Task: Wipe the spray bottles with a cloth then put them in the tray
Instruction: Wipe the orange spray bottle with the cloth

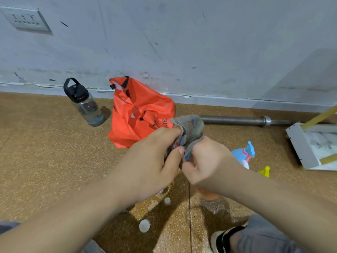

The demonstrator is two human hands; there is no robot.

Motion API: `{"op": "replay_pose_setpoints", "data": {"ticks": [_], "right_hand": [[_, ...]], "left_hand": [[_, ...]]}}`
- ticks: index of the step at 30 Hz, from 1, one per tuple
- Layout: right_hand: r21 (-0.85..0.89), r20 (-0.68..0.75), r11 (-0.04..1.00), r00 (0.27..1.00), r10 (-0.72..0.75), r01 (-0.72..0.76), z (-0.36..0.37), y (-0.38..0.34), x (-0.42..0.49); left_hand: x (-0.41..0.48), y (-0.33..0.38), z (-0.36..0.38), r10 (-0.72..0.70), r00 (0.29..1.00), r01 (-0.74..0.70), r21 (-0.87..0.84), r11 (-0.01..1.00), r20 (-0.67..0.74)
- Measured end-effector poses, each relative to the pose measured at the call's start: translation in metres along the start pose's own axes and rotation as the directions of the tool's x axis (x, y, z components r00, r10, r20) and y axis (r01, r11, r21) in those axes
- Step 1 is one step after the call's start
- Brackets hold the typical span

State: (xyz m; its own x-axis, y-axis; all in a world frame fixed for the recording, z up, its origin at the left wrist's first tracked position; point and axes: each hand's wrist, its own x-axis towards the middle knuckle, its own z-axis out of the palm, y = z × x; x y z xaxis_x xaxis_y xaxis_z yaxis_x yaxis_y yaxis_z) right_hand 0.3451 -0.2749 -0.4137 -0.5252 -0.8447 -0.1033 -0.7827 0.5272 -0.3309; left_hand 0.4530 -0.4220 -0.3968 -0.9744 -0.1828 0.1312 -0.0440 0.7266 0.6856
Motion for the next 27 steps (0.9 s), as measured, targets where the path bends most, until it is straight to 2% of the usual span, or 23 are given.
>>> {"op": "replay_pose_setpoints", "data": {"ticks": [1, 2, 4, 5, 6, 8, 10, 11, 13, 14, 15, 16, 17, 18, 19, 20, 22, 23, 24, 26, 27], "right_hand": [[0.001, -0.018, 1.0, 1.0, -0.002, 0.002, 0.001, 0.0, -0.001], [0.016, -0.043, 1.0, 0.999, -0.001, 0.002, 0.001, 0.0, -0.001], [0.019, -0.071, 1.0, 0.997, 0.004, -0.003, 0.001, 0.001, 0.0], [0.012, -0.063, 1.0, 0.998, 0.007, -0.006, 0.001, 0.001, 0.0], [0.012, -0.05, 1.0, 0.999, 0.001, 0.0, 0.001, 0.0, 0.0], [0.048, -0.039, 0.999, 0.999, -0.022, 0.024, 0.0, -0.001, 0.0], [0.133, -0.008, 0.991, 1.0, 0.006, -0.005, -0.003, 0.001, 0.001], [0.166, 0.015, 0.986, 1.0, 0.023, -0.025, -0.004, 0.003, 0.002], [0.186, 0.035, 0.982, 0.999, 0.032, -0.038, -0.004, 0.005, 0.004], [0.181, 0.034, 0.983, 0.999, 0.028, -0.034, -0.004, 0.005, 0.005], [0.177, 0.034, 0.983, 0.999, 0.033, -0.038, -0.003, 0.005, 0.005], [0.17, 0.041, 0.984, 0.998, 0.049, -0.055, -0.003, 0.005, 0.005], [0.159, 0.044, 0.984, 0.997, 0.071, -0.077, -0.003, 0.006, 0.004], [0.135, 0.048, 0.986, 0.995, 0.09, -0.095, -0.003, 0.008, 0.003], [0.114, 0.038, 0.988, 0.995, 0.096, -0.1, -0.002, 0.009, 0.002], [0.1, 0.023, 0.99, 0.995, 0.093, -0.094, -0.002, 0.01, 0.0], [0.095, -0.011, 0.992, 0.997, 0.082, -0.081, -0.001, 0.012, -0.004], [0.09, -0.013, 0.993, 0.996, 0.084, -0.082, -0.001, 0.013, -0.005], [0.088, -0.005, 0.992, 0.996, 0.091, -0.09, -0.002, 0.015, -0.005], [0.119, 0.035, 0.985, 0.992, 0.118, -0.121, -0.006, 0.019, -0.004], [0.155, 0.044, 0.979, 0.991, 0.126, -0.132, -0.008, 0.021, -0.003]], "left_hand": [[-0.001, -0.001, 0.004, 0.034, 0.999, -0.033, 0.089, 0.996, -0.006], [0.0, -0.004, 0.006, -0.007, 1.0, 0.006, 0.085, 0.996, 0.012], [0.012, -0.009, 0.003, -0.187, 0.98, 0.195, -0.136, 0.971, 0.069], [0.019, -0.009, -0.001, -0.297, 0.948, 0.318, -0.248, 0.915, 0.118], [0.022, -0.011, -0.002, -0.403, 0.9, 0.436, -0.369, 0.821, 0.167], [0.024, -0.007, -0.007, -0.582, 0.753, 0.649, -0.496, 0.577, 0.307], [0.029, -0.008, -0.005, -0.665, 0.657, 0.724, -0.545, 0.423, 0.356], [0.032, -0.008, -0.004, -0.684, 0.648, 0.728, -0.537, 0.427, 0.335], [0.038, -0.014, -0.003, -0.662, 0.709, 0.689, -0.441, 0.575, 0.243], [0.039, -0.017, -0.001, -0.601, 0.774, 0.627, -0.377, 0.682, 0.2], [0.038, -0.016, 0.002, -0.483, 0.861, 0.506, -0.342, 0.792, 0.158], [0.03, -0.017, 0.005, -0.308, 0.944, 0.328, -0.277, 0.903, 0.114], [0.021, -0.018, 0.009, -0.132, 0.987, 0.143, -0.136, 0.98, 0.088], [0.015, -0.019, 0.011, 0.0, 0.996, -0.004, 0.049, 0.999, 0.084], [0.011, -0.019, 0.014, 0.073, 0.994, -0.084, 0.131, 0.988, 0.085], [0.014, -0.021, 0.018, 0.064, 0.994, -0.076, 0.129, 0.989, 0.094], [0.02, -0.02, 0.021, -0.082, 0.992, 0.09, -0.083, 0.992, 0.1], [0.024, -0.02, 0.021, -0.197, 0.974, 0.216, -0.207, 0.954, 0.111], [0.028, -0.019, 0.021, -0.35, 0.926, 0.378, -0.339, 0.861, 0.144], [0.031, -0.021, 0.018, -0.581, 0.743, 0.651, -0.561, 0.511, 0.333], [0.033, -0.023, 0.016, -0.615, 0.668, 0.706, -0.618, 0.346, 0.419]]}}
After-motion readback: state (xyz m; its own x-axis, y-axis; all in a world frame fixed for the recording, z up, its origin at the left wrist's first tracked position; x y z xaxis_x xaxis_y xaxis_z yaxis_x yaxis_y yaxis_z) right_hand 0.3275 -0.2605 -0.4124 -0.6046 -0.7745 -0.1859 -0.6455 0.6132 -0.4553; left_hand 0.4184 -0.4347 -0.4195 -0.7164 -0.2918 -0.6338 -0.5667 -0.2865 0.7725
